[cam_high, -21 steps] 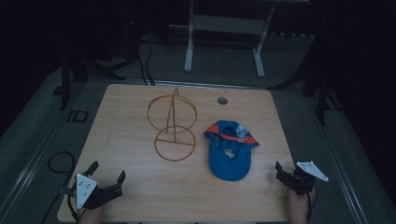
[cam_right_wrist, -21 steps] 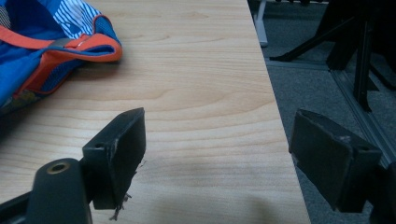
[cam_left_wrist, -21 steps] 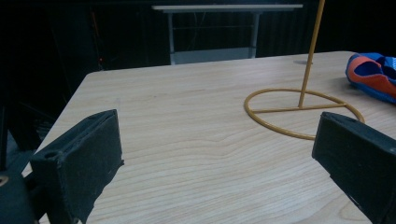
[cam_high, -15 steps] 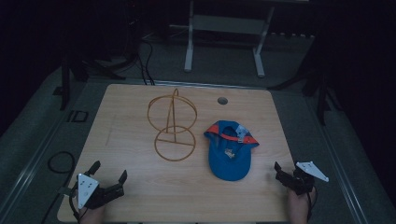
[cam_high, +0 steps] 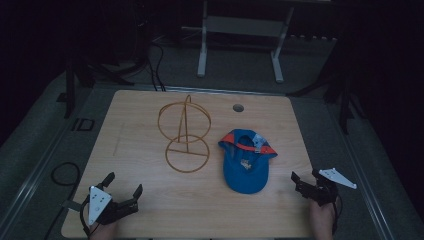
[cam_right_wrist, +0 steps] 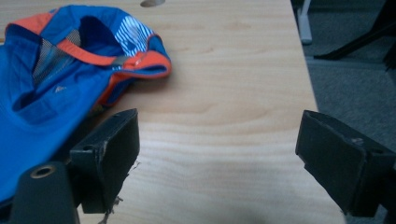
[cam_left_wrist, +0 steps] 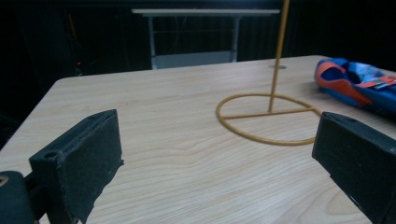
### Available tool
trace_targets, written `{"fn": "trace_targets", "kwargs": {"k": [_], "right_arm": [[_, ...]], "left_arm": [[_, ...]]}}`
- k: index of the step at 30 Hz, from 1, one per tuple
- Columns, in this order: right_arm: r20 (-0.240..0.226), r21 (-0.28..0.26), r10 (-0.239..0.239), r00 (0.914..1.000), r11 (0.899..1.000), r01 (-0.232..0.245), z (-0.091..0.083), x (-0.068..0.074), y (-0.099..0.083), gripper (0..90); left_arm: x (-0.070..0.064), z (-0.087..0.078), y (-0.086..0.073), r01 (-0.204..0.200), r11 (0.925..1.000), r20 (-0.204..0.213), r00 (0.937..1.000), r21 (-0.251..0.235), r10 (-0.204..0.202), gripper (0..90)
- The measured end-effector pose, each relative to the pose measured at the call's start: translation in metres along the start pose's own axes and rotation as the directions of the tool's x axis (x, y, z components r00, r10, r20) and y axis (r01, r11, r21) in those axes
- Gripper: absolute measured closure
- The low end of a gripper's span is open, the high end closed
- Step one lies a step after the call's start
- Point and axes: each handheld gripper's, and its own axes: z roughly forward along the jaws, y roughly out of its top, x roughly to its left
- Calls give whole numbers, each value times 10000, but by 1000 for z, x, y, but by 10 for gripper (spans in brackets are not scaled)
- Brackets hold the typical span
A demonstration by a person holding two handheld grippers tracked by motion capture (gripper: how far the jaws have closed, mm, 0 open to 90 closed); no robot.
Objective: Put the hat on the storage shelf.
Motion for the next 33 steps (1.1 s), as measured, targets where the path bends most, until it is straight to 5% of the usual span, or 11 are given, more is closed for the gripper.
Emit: {"fn": "trace_targets", "kwargs": {"k": [4, 7, 12, 22, 26, 33], "right_arm": [[-178, -132, 129, 9998, 9998, -131, -3, 1, 15, 137], [6, -103, -73, 10000, 9999, 73, -2, 4, 26, 140], [-475, 357, -496, 9976, 9980, 513, 9, 13, 42, 134], [-900, 411, -988, 9910, 9939, 1028, 26, 24, 69, 128], [-1075, 495, -924, 9899, 9939, 982, 38, 28, 80, 122], [-1100, 612, -571, 9923, 9961, 641, 56, 33, 97, 125]], "left_arm": [[-3, 1, -1, 118, 9998, 89, 9999, 148, -119, 19], [-3, 2, 0, 201, 9988, 218, 9995, 437, -211, 19], [-2, 4, -3, 272, 9965, 185, 9994, 796, -288, 19], [-2, 4, 1, 725, 9912, 466, 9959, 1104, -781, 20], [-6, 3, 4, 204, 9912, 135, 9997, 1304, -223, 20], [-7, 4, 3, -3, 9874, 501, 9987, 1583, -77, 20]]}}
